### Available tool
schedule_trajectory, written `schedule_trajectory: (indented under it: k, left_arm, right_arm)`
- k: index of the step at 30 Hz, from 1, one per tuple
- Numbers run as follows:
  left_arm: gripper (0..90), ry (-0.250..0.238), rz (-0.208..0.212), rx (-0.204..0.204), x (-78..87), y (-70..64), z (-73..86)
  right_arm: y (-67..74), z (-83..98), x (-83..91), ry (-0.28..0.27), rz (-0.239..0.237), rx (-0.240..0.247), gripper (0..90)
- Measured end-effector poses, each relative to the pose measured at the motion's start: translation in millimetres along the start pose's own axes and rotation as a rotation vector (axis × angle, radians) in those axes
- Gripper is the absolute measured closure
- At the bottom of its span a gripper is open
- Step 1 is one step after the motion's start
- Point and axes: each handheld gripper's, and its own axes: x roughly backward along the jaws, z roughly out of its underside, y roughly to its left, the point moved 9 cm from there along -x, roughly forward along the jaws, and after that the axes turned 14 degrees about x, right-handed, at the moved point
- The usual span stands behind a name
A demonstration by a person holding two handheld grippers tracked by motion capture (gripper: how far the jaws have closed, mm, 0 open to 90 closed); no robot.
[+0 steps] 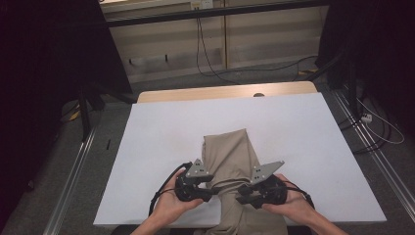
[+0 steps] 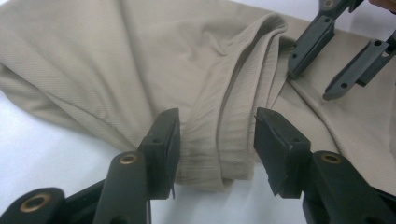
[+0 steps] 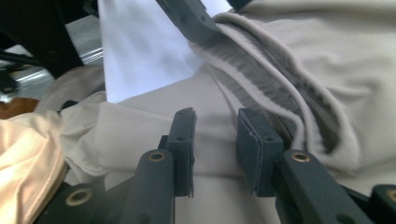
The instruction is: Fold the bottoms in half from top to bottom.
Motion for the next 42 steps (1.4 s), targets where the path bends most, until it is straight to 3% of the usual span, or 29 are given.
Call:
schedule_trajectory:
  k: [5,9,15,19,22,24,26,27,30,34,37,39,42]
  left_arm:
    - [47.5,0.031,-0.021,-0.023,-6.8,-0.2,5.7]
    - [46.4,0.031,-0.018,-0.021,-8.0,0.1,5.7]
    - [46.1,0.014,-0.015,0.011,-6.9,1.3,2.8]
    - [45.7,0.003,-0.012,0.019,-5.4,1.1,0.1]
    - [45.3,-0.001,-0.008,0.022,-5.6,1.3,-1.0]
    - [44.7,0.001,-0.003,0.030,-6.4,1.7,-2.1]
    - [44.3,-0.003,-0.005,0.027,-5.7,1.1,-3.0]
    - [44.0,-0.004,0.001,0.023,-4.8,0.7,-3.2]
    - [42.6,-0.010,-0.004,0.020,-3.3,0.9,-2.8]
    - [41.8,0.000,-0.007,0.021,-4.6,1.9,0.3]
    - [41.8,0.007,-0.008,0.023,-6.3,2.1,2.5]
    - [41.6,0.003,-0.009,0.025,-6.0,2.7,1.8]
    - [41.6,-0.015,-0.008,0.031,-4.2,3.1,-0.8]
  right_arm:
    - [-0.9,5.0,-10.2,0.023,-0.021,0.033,64.8]
    - [-6.6,10.6,-4.2,0.050,0.001,0.012,89.0]
    - [-5.0,18.6,15.4,0.051,0.003,0.004,90.0]
    - [-11.4,27.6,32.2,0.051,0.036,-0.019,90.0]
    - [-13.4,29.1,37.7,0.018,0.047,-0.040,90.0]
    - [-11.1,22.9,35.0,0.000,0.033,-0.022,87.7]
    - [-8.7,14.9,29.4,-0.020,0.018,-0.008,76.7]
    - [-8.6,12.2,25.5,-0.020,0.018,0.002,75.9]
    - [-6.9,6.6,13.6,-0.014,-0.008,0.015,68.7]
    - [-2.1,8.3,-0.6,0.027,-0.043,0.039,66.7]
    - [-1.1,10.8,-4.1,0.048,-0.017,0.081,74.8]
    - [-1.0,11.4,-3.4,0.057,-0.015,0.081,89.4]
    - [-1.2,12.4,2.2,0.060,-0.019,0.085,90.0]
